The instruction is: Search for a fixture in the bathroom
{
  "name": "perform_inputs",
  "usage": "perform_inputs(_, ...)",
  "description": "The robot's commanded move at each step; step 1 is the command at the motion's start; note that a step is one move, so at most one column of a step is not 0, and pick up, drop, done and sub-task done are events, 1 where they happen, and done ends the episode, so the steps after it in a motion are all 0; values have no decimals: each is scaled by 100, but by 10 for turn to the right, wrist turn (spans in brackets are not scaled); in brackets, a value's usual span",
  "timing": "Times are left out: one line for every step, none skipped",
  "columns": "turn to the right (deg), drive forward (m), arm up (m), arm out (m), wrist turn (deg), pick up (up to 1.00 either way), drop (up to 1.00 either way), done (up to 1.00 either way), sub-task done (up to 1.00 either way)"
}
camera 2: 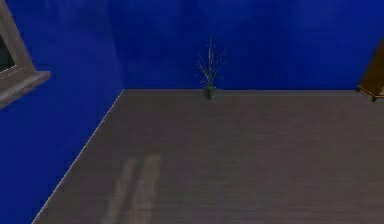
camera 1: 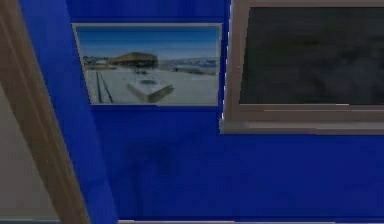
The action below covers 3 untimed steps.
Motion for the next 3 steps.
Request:
perform_inputs(-450, 0, 0, 0, 0, 0, 0, 0, 0)
perform_inputs(-150, 0, 0, 0, 0, 0, 0, 0, 0)
perform_inputs(0, 45, 0, 0, 0, 0, 0, 0, 0)
